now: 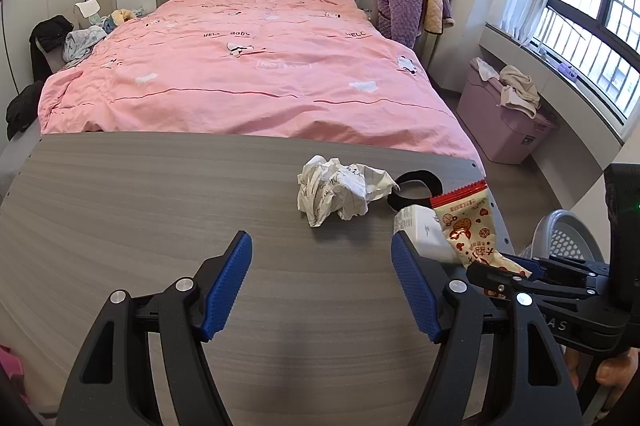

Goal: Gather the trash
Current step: 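Grasp the red-and-white snack wrapper with the right gripper and lift it, then carry the snack wrapper over the basket with the right gripper while the left gripper approaches the white-green box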

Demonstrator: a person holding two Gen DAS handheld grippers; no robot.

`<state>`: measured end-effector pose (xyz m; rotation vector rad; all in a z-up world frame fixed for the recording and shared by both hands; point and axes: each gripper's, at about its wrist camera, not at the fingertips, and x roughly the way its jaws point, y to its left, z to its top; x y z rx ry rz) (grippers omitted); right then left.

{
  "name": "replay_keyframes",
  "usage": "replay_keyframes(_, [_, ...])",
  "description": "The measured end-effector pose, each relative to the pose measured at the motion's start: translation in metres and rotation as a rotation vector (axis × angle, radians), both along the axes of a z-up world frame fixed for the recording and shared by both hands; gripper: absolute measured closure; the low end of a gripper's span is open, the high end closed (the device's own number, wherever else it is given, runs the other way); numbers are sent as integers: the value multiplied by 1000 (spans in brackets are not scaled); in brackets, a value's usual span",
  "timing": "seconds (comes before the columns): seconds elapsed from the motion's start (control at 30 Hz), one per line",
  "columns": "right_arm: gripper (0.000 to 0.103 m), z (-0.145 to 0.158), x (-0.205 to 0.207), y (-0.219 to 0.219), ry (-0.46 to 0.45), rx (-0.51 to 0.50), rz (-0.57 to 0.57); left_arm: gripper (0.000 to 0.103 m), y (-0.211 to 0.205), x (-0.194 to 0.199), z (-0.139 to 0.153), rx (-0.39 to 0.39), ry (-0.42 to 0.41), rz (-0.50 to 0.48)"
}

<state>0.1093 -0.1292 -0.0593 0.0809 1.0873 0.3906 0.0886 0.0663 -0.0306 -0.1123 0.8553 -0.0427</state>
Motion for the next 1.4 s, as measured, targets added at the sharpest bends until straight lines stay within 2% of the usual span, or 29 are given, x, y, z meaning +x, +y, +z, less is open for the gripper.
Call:
replay_keyframes(0.4, [67, 22, -31, -40, -72, 53, -126, 34, -27, -1, -16, -7, 44, -66])
replay_keyframes(0.53, [67, 27, -42, -56, -99, 41, -164, 34, -44, 4, -21, -1, 61, -95])
replay_keyframes(0.83, [67, 29, -59, -101, -115, 85, -245, 34, -87, 19, -27, -1, 80, -141])
replay_keyframes(1.07, [67, 22, -69, -125, -113, 117, -280, 34, -114, 33, -39, -10, 111, -125])
replay_keyframes(1.27, [67, 20, -76, -136, -114, 142, -284, 34, -122, 43, -54, 16, 134, -70])
replay_keyframes(1.4, [67, 21, -79, -140, -122, 155, -290, 34, -121, 42, -52, 42, 122, -48])
